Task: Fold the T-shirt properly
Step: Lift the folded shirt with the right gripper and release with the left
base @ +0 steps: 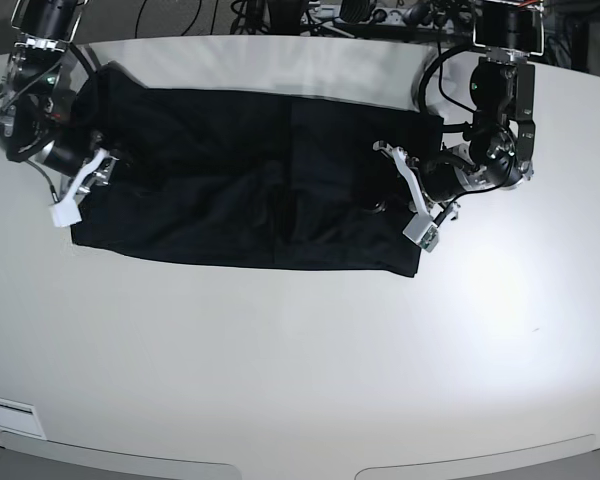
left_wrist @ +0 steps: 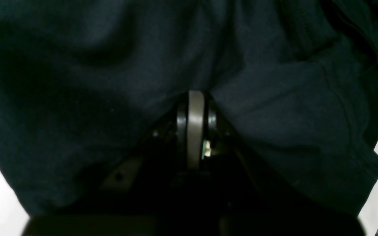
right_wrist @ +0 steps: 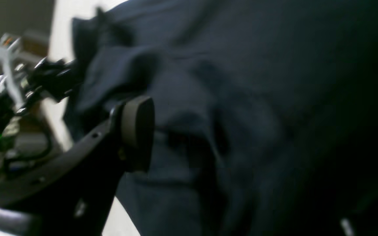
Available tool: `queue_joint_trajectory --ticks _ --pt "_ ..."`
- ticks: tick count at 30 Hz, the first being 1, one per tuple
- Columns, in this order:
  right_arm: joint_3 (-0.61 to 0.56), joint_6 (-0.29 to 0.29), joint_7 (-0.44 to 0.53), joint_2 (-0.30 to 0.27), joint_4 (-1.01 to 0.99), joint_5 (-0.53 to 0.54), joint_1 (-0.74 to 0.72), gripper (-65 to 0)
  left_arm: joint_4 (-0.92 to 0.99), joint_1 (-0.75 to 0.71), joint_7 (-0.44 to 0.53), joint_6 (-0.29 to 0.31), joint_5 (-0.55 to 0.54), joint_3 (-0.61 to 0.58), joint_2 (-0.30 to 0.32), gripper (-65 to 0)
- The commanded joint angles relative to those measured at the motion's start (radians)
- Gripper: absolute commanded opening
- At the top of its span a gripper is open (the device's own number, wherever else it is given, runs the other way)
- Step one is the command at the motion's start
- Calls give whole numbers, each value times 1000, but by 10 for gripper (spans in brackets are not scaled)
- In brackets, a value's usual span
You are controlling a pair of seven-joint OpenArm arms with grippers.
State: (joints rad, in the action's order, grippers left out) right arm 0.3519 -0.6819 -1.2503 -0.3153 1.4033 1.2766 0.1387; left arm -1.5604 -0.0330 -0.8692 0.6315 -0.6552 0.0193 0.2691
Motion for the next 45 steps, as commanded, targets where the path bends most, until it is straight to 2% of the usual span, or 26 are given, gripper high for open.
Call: queue_joint_trajectory --ticks 1,3,6,8,9,11,15,17,19,22,25,28,34,36,40,45 --pt "-33 10 -35 -12 0 -72 10 -271 5 -3 -80 -23 66 2 16 -650" --pt "-80 12 9 -12 3 -89 8 -322 5 -2 -80 -22 66 2 16 -650" --pt "-99 15 -8 -12 10 -163 -24 -536 0 3 -82 6 33 2 17 -650" --pt "-88 31 -18 -20 19 -222 -48 -627 -18 13 -105 35 -29 2 16 -650" --pt "-79 34 -23 -23 29 -254 -61 -649 -30 22 -127 47 -71 2 16 -650" --pt "-57 30 -26 -31 55 -303 -84 -650 -60 48 -178 53 -161 2 16 -650" --pt "-13 24 -25 -69 133 -392 -111 -650 -142 107 -286 53 -301 2 17 -456" --pt "-11 39 -25 -116 175 -424 -111 -650 -180 132 -322 53 -327 3 17 -402" --pt "-11 75 -15 -166 217 -488 -113 -650 -192 143 -325 53 -326 3 19 -400" --pt "-11 164 13 -230 277 -609 -117 -650 -191 130 -323 53 -320 3 16 -400" --pt "-11 245 37 -263 336 -675 -117 -650 -187 97 -309 53 -311 3 16 -400" --pt "-11 283 35 -257 397 -639 -116 -650 -187 55 -277 53 -273 3 16 -400" --pt "-11 288 35 -204 455 -301 -114 -650 -187 -1 -273 57 -271 3 16 -400" --pt "-11 250 35 -171 455 -222 -116 -650 -187 -4 -273 56 -270 3 16 -400" --pt "-11 194 35 -89 455 -140 -117 -650 -187 -3 -251 56 -272 3 16 -400" --pt "-11 121 35 35 455 -112 -116 -650 -187 -3 -249 57 -300 3 16 -400"
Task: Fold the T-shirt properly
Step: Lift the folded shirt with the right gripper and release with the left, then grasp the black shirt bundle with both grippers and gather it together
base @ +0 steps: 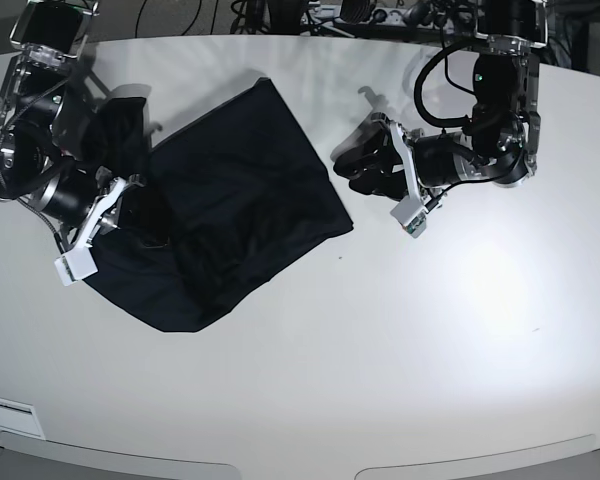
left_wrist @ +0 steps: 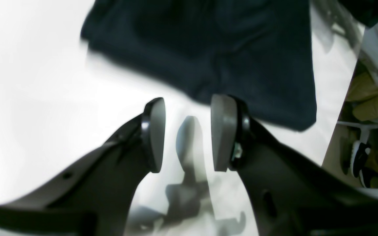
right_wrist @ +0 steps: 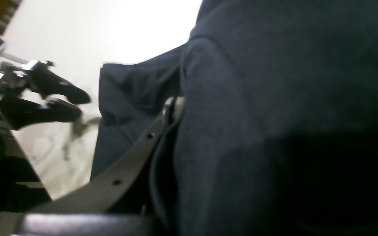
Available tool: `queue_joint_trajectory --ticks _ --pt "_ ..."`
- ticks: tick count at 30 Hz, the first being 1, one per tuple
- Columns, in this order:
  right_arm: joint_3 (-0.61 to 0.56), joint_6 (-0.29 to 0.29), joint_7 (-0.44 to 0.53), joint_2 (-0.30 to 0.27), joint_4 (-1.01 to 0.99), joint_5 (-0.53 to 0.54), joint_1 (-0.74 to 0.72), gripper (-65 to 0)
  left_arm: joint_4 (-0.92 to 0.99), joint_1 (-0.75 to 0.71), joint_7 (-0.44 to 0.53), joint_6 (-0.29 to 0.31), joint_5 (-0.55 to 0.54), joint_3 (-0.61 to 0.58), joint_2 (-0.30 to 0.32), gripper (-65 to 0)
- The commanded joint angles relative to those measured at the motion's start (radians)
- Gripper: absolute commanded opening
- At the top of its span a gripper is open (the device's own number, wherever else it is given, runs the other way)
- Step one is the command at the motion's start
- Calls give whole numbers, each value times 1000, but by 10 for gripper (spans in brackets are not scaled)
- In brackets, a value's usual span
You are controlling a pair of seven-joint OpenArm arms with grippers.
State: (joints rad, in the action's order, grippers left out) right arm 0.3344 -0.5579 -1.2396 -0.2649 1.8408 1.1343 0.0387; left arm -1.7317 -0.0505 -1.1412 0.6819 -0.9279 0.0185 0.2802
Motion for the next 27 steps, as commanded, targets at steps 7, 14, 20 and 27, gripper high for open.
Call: queue_joint_trajectory --ticks 7,14,20,27 --pt "6 -97 24 124 17 30 -16 -650 -15 15 26 6 -27 3 5 -400" --pt "-73 -105 8 181 17 30 -16 -481 -15 15 27 6 -27 3 5 -400" --pt "-221 -128 -58 185 17 29 -16 -243 -15 15 27 6 -27 3 5 -400" --pt "-331 -140 -56 185 17 63 -17 -243 -16 24 26 16 -27 3 11 -400"
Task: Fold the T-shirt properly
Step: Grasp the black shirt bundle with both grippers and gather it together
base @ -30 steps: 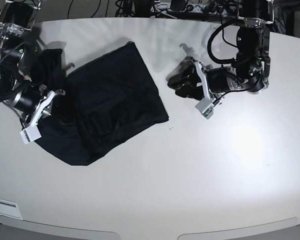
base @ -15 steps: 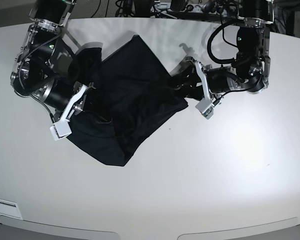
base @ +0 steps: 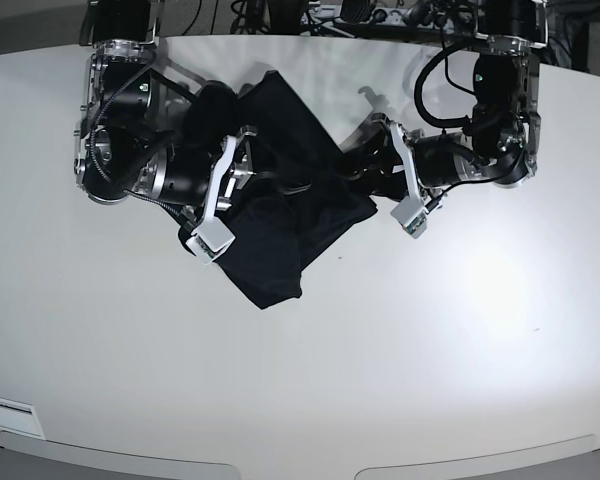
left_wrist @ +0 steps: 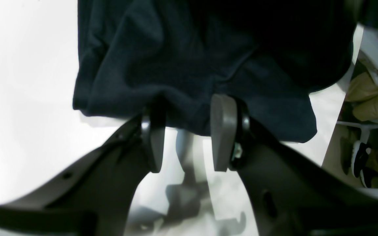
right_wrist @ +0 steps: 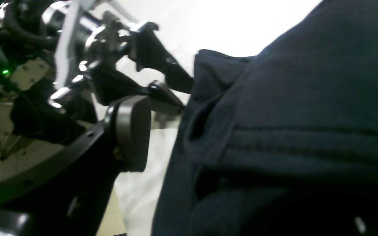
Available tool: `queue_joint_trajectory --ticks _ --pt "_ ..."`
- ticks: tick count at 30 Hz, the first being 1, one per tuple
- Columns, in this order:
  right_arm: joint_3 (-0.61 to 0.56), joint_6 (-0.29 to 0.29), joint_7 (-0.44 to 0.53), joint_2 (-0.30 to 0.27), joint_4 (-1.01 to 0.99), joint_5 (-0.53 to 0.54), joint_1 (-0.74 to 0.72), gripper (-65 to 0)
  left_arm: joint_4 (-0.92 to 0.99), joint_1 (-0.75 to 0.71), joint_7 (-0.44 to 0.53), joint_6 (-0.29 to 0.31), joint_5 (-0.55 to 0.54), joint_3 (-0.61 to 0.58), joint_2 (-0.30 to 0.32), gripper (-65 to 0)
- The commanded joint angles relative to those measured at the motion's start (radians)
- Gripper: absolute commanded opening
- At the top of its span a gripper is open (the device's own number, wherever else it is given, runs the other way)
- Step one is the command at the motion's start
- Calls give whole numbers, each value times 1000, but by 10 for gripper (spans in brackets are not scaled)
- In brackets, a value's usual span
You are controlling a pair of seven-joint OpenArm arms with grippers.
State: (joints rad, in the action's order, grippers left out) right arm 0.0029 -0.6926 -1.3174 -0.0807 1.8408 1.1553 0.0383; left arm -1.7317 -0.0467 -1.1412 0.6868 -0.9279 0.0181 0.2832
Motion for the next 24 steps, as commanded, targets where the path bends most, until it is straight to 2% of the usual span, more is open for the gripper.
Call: queue_joint_trajectory --ticks 1,6,11,13,14,15,16,18,20,23,24 --pt "-13 -6 23 1 17 63 -16 -243 -16 27 25 11 -27 4 11 -400" --pt "-84 -6 23 1 17 110 -18 -243 -16 68 23 11 -27 5 54 -400" --pt "-138 -6 25 1 17 39 -20 -243 -16 100 23 11 -24 6 71 -400" --pt "-142 -6 59 2 17 29 -21 -245 -16 103 26 11 -27 6 71 -400" --pt "-142 -6 91 3 17 18 -21 -261 -16 103 26 11 -27 6 71 -400" --pt "-142 -6 117 3 17 10 -21 -314 -16 103 26 11 -27 6 71 -400" --pt "-142 -6 137 3 17 0 -21 -410 -16 103 26 11 -26 6 71 -400" --pt "-142 -6 180 3 17 -48 -22 -650 -16 103 26 11 -27 6 71 -400" --pt "-142 -6 233 3 17 -95 -22 -650 -16 103 26 11 -27 6 71 -400" --pt "-142 -6 260 10 17 -114 -22 -650 -16 103 26 11 -27 6 71 -400" --pt "-142 -6 259 16 17 -114 -22 -611 -16 103 26 11 -27 6 71 -400"
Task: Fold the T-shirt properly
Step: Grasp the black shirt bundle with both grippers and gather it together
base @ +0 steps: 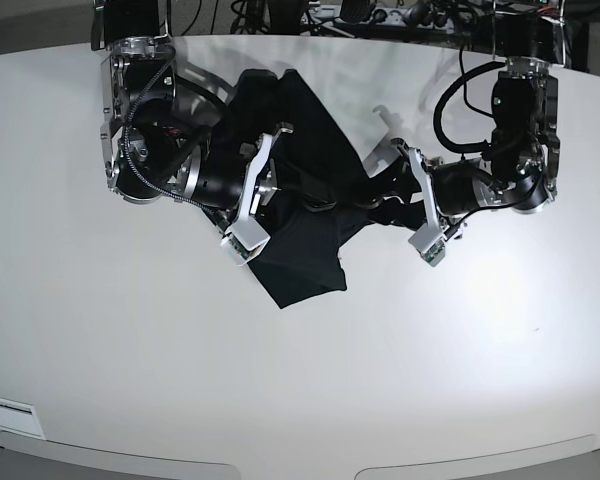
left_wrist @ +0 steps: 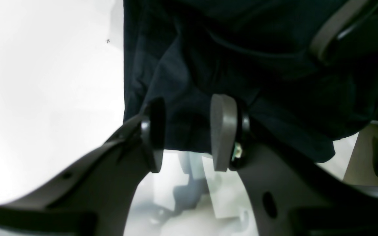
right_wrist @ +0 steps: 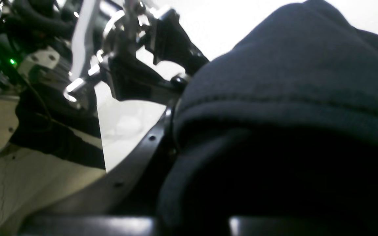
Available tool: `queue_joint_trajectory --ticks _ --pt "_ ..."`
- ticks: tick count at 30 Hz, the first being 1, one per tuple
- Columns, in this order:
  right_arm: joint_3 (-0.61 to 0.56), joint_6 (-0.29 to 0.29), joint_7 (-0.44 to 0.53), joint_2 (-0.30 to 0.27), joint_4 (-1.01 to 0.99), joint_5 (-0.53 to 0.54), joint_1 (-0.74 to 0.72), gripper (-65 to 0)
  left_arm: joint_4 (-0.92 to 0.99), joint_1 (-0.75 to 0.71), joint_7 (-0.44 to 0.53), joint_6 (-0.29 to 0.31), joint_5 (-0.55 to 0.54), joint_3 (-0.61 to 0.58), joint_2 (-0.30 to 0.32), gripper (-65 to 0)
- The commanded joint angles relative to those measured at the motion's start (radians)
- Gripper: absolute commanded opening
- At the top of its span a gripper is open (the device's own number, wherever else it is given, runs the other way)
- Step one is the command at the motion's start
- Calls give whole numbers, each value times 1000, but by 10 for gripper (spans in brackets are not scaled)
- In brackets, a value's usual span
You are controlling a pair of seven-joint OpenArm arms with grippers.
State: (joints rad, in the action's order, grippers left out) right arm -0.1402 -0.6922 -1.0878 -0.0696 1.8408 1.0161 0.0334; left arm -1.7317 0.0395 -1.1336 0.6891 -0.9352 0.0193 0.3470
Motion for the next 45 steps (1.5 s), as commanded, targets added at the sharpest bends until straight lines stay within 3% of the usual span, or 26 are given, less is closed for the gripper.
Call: queue_joint_trajectory --ticks 1,5,7,15,20,23,29,32,35,41,45 --pt "1 -6 30 10 17 25 -16 -539 -16 16 18 9 -20 5 7 -400" --pt "1 -6 30 23 17 -39 -16 -239 -16 16 19 9 -20 5 7 -400" --pt "0 -6 30 23 17 -80 -16 -194 -16 17 19 9 -20 5 7 -400" --pt "0 -6 29 -2 17 -207 -16 -196 -16 16 19 9 -20 5 7 -400" --pt "-31 -6 22 -20 18 -203 -16 -196 -16 16 19 9 -20 5 7 -400" --pt "-134 -6 23 -25 24 -257 -17 -196 -16 16 19 9 -20 5 7 -400" --pt "-416 -6 123 -31 29 -547 -53 -196 -16 16 23 9 -20 5 7 -400" --pt "-500 -6 155 -31 29 -652 -84 -196 -16 16 23 9 -20 5 7 -400" --pt "-516 3 195 -31 29 -709 -106 -196 -16 16 23 9 -20 5 7 -400" --pt "-498 47 195 -31 29 -711 -163 -196 -16 17 23 9 -19 5 7 -400" --pt "-447 46 195 -31 29 -731 -182 -196 -16 16 23 9 -17 5 8 -400"
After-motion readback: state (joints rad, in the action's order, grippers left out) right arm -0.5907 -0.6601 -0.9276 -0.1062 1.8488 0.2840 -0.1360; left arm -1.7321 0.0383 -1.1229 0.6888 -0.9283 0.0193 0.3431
